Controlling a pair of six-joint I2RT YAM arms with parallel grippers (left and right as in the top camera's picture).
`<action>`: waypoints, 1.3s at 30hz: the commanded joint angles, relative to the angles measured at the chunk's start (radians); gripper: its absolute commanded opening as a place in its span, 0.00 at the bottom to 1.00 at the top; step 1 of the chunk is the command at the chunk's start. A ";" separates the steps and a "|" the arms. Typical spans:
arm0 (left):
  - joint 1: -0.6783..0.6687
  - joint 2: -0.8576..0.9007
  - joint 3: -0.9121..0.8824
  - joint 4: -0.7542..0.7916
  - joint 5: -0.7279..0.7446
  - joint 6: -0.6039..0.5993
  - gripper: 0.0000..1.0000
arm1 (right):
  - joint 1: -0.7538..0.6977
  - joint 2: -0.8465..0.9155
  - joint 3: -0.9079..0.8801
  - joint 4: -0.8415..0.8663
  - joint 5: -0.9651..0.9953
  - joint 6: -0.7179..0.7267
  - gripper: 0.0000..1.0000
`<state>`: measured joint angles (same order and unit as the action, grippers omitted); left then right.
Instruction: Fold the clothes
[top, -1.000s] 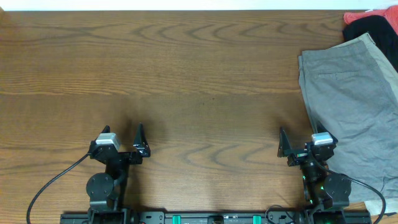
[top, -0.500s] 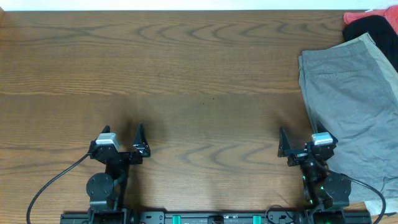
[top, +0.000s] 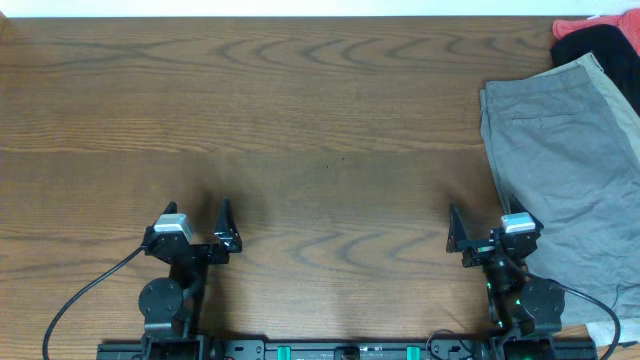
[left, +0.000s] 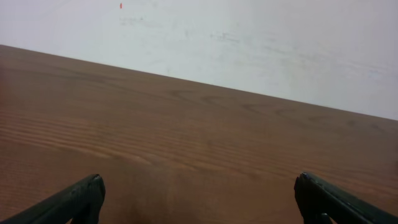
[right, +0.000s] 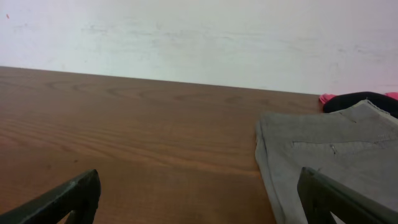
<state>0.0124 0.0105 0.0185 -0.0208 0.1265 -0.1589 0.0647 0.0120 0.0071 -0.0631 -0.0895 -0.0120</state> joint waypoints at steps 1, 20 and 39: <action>0.004 -0.006 -0.014 -0.036 0.011 0.009 0.98 | -0.003 -0.003 -0.002 -0.005 0.010 -0.012 0.99; 0.004 -0.006 -0.014 -0.036 0.011 0.009 0.98 | -0.003 -0.003 -0.002 -0.005 0.010 -0.012 0.99; 0.004 -0.006 -0.014 -0.036 0.011 0.009 0.98 | 0.001 -0.003 -0.002 0.017 -0.623 0.782 0.99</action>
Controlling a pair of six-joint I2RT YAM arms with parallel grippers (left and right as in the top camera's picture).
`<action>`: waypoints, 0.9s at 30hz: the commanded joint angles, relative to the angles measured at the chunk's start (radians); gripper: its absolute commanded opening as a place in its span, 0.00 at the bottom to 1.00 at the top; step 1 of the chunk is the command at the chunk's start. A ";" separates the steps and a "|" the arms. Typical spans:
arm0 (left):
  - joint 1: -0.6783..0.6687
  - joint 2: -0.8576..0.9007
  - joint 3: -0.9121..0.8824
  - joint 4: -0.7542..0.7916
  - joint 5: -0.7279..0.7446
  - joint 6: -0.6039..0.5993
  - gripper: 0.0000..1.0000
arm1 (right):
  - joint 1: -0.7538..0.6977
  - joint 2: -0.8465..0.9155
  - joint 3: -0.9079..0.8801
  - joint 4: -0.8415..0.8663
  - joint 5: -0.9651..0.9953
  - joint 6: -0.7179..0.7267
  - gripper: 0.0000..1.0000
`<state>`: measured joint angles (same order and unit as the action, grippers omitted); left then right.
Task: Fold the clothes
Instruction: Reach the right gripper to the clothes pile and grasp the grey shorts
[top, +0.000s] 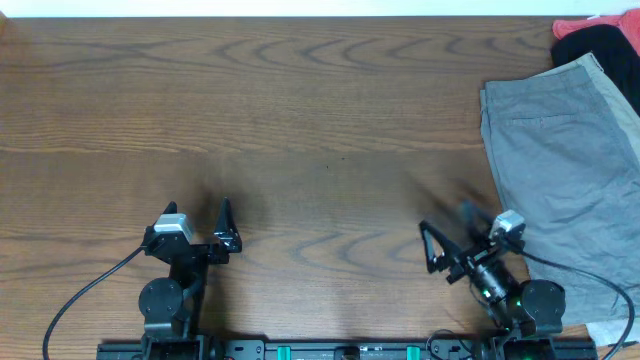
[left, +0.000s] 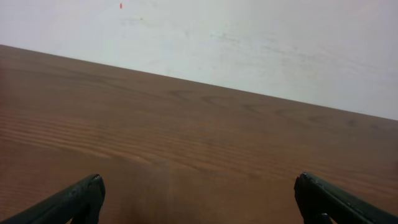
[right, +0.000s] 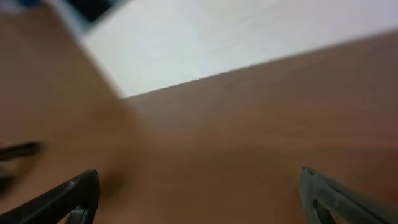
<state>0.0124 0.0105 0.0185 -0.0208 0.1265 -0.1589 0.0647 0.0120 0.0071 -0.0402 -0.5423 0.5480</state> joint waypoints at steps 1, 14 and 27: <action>0.004 -0.006 -0.014 -0.036 0.011 0.009 0.98 | 0.001 -0.003 -0.002 -0.002 -0.173 0.245 0.99; 0.004 -0.006 -0.014 -0.036 0.011 0.009 0.98 | 0.000 0.029 0.136 0.421 -0.099 0.201 0.99; 0.004 -0.006 -0.014 -0.036 0.011 0.009 0.98 | 0.000 0.785 0.901 -0.170 0.292 -0.398 0.99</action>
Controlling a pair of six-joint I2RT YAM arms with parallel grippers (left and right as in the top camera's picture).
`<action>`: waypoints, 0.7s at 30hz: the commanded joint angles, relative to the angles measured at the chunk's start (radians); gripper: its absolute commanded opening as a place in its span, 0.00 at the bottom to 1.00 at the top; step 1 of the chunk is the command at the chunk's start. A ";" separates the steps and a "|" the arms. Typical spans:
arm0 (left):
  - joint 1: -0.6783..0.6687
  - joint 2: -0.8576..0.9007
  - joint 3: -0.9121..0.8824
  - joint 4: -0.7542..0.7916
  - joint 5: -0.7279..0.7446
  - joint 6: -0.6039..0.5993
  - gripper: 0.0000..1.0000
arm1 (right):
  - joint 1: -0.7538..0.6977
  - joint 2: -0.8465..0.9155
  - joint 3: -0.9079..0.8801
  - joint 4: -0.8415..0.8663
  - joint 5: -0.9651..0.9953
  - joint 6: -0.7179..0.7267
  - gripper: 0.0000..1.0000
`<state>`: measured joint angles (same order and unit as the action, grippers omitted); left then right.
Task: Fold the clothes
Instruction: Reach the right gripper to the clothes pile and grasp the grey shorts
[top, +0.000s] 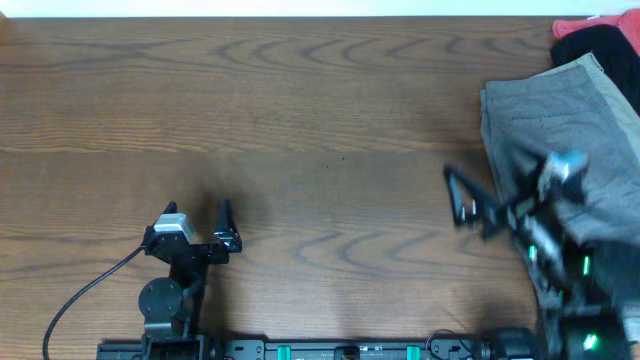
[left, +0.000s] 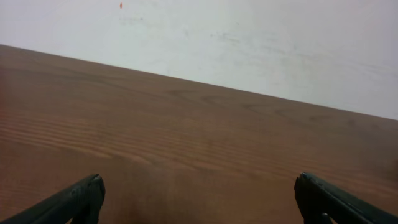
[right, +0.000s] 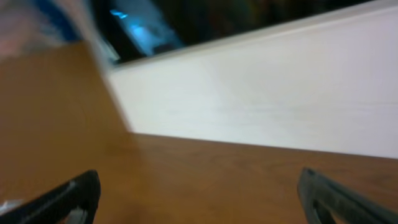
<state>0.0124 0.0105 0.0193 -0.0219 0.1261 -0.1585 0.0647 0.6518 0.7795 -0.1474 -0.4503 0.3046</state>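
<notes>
Grey shorts (top: 545, 110) lie flat at the table's right side. My right gripper (top: 472, 208) shows blurred in the overhead view, open and holding nothing, beside the left edge of the shorts, with its arm over the cloth. The right wrist view is blurred: its fingers (right: 74, 196) stand wide apart over bare wood, and no shorts show there. At the front left my left gripper (top: 197, 213) rests open. The left wrist view has bare table between its fingertips (left: 81, 196).
A black garment (top: 600, 42) and a pink-red one (top: 575, 26) lie at the back right corner, behind the shorts. The brown wooden table (top: 300, 120) runs to a white wall along its far edge (left: 249, 43).
My right arm has moved back and to the right, from the front edge to over the left part of the shorts. Its wrist view has swung round. The left arm has not moved.
Both grippers first rested open at the front edge, the right one facing the shorts. Then the right gripper had turned toward the left, still near the front. Now it is over the shorts' left edge. The shorts lie unchanged and the left gripper stayed put.
</notes>
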 joint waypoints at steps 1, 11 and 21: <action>0.004 -0.006 -0.015 -0.035 0.011 0.008 0.98 | 0.000 0.226 0.206 -0.134 0.278 -0.157 0.99; 0.004 -0.006 -0.015 -0.035 0.011 0.008 0.98 | -0.001 0.873 0.868 -0.657 0.619 -0.239 0.99; 0.004 -0.006 -0.015 -0.035 0.011 0.008 0.98 | -0.001 1.192 0.926 -0.662 0.847 -0.269 0.94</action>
<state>0.0124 0.0105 0.0193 -0.0223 0.1265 -0.1566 0.0639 1.7630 1.6955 -0.7986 0.2932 0.0559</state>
